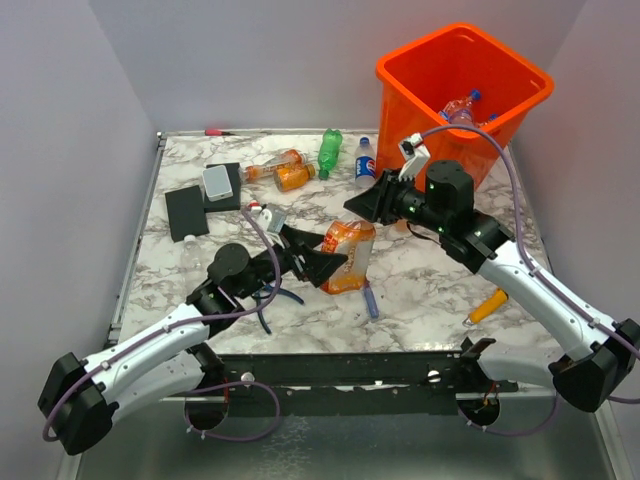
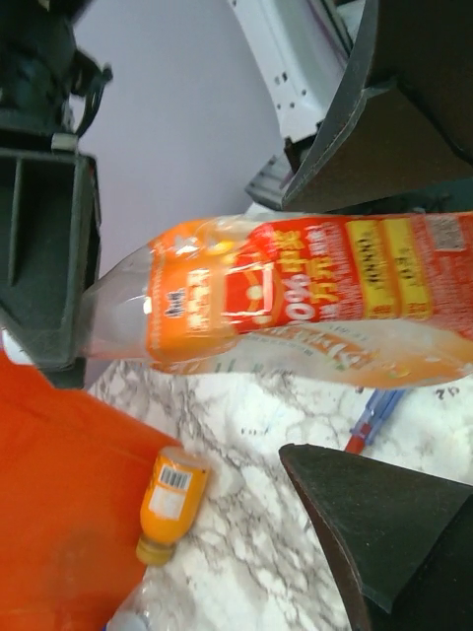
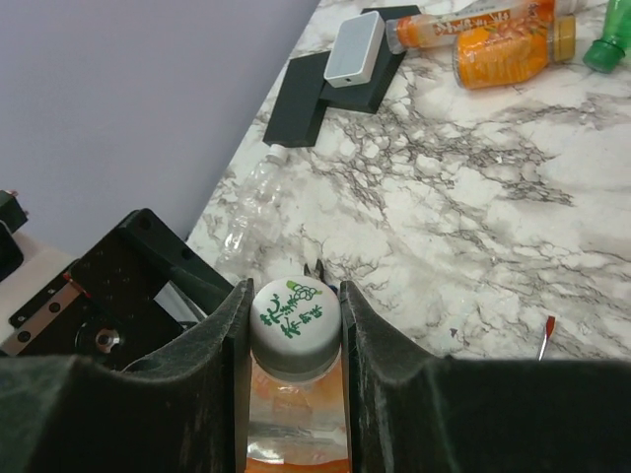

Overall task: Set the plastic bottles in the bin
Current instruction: Place the plastic bottle in the trash bin.

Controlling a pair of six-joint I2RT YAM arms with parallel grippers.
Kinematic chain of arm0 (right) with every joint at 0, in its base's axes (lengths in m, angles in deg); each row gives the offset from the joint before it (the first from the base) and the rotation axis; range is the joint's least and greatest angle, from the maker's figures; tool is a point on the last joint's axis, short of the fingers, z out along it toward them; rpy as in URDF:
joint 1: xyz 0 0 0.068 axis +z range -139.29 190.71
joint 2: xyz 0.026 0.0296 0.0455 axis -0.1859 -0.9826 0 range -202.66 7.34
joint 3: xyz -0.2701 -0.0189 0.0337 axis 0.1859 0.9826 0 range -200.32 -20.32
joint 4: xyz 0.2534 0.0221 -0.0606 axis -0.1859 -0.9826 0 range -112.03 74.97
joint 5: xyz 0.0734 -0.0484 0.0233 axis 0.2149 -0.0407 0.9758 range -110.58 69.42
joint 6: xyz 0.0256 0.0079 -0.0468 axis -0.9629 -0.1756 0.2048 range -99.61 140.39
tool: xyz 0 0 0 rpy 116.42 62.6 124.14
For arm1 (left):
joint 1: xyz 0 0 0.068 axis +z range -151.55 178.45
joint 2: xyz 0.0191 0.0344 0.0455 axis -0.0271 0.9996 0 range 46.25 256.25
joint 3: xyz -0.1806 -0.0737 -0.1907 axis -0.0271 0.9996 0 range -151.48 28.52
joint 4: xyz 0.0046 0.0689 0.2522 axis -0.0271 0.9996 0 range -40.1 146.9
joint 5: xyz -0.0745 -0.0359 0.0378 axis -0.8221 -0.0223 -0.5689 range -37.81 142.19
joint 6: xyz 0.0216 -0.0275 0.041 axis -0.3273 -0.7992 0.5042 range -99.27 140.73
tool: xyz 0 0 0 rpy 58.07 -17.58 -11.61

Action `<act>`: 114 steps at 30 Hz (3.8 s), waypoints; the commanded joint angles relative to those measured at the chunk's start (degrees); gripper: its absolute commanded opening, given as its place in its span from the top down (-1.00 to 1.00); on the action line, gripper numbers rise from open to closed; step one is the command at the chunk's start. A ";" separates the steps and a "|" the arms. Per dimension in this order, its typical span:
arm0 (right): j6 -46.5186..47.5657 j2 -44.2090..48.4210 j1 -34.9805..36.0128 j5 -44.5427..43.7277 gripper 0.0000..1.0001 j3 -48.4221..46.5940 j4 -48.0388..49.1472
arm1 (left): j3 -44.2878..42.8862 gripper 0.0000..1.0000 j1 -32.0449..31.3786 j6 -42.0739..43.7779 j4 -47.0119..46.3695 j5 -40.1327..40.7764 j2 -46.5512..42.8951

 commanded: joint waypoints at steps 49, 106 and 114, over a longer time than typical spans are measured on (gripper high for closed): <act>1.36 10.74 2.22 10.92 0.55 5.22 2.43 | 4.89 0.50 0.07 -14.85 -28.55 -17.09 6.86; 15.49 -40.60 -27.03 -13.14 1.00 -55.91 -17.33 | -0.33 -0.98 0.32 24.34 18.76 36.17 -10.29; 19.31 -44.60 -24.78 -16.79 0.93 -58.22 -24.07 | -0.54 -0.98 0.35 24.37 19.32 36.15 -8.62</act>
